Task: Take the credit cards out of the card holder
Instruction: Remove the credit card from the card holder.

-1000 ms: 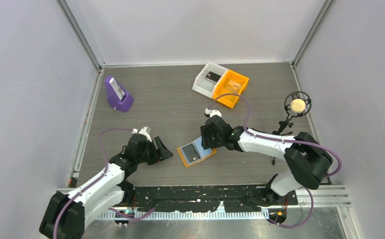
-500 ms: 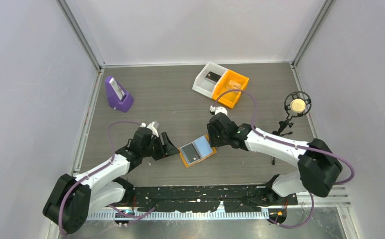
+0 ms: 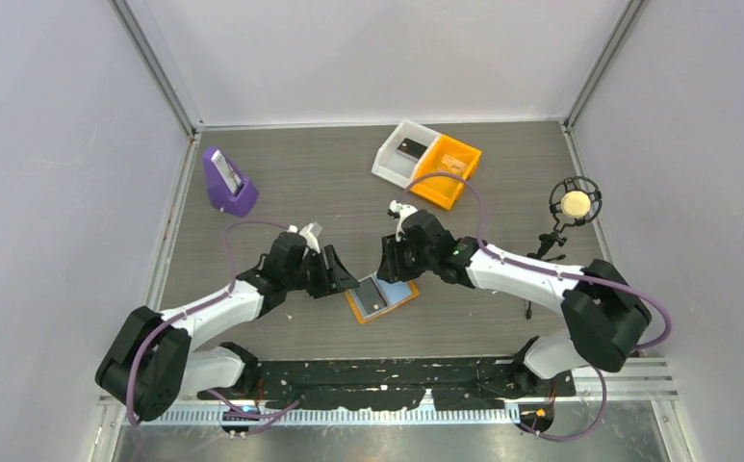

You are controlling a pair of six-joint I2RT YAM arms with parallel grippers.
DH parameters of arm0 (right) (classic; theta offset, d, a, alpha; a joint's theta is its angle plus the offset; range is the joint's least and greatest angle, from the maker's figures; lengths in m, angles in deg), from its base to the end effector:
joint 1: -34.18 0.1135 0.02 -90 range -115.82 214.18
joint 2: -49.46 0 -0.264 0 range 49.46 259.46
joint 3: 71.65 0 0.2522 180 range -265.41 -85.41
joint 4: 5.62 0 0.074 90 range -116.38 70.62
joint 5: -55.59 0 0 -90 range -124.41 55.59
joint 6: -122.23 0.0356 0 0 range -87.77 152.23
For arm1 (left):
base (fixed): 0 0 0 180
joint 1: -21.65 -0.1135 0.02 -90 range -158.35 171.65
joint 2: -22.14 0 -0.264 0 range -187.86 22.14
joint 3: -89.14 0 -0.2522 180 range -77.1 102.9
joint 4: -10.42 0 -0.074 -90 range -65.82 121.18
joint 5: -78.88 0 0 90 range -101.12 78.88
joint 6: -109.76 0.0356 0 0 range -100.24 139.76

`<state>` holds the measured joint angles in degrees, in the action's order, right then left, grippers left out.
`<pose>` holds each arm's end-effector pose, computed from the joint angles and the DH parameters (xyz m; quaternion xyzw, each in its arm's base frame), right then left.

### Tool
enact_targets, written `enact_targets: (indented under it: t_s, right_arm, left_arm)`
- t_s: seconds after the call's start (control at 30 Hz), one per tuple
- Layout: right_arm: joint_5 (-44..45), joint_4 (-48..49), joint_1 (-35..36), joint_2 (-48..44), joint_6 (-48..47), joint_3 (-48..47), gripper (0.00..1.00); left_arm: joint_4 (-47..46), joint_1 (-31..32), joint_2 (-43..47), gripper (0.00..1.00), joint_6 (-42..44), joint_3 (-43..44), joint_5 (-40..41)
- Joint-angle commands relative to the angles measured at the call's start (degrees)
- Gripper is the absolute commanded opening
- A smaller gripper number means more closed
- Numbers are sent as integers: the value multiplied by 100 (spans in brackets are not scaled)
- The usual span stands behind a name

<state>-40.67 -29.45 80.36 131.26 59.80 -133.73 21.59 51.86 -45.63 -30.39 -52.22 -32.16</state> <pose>0.2043 0.2184 0.2143 -0.1696 0.9020 0.2764 0.2849 0.1856 -0.1229 0.1658 -0.0789 0.8920 -0.3932 0.2088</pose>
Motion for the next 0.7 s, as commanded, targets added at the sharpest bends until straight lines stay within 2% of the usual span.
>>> enact_targets:
  t_s: [0.0,0.23,0.57,0.67]
  right_arm:
    - [-1093,931,-209,402,233,93,40]
    - [-1304,1379,-233,827,195,341,37]
    - [-1567,1722,-304,1096,178,696,35]
    - [-1586,1805,-306,1135,182,725,35]
  left_arm:
    - [-337,200,-172,51,-125,276,5]
    - [-111,550,-663,35,-31,627,331]
    - [563,610,-835,26,152,868,520]
    - [728,611,-930,20,155,963,579]
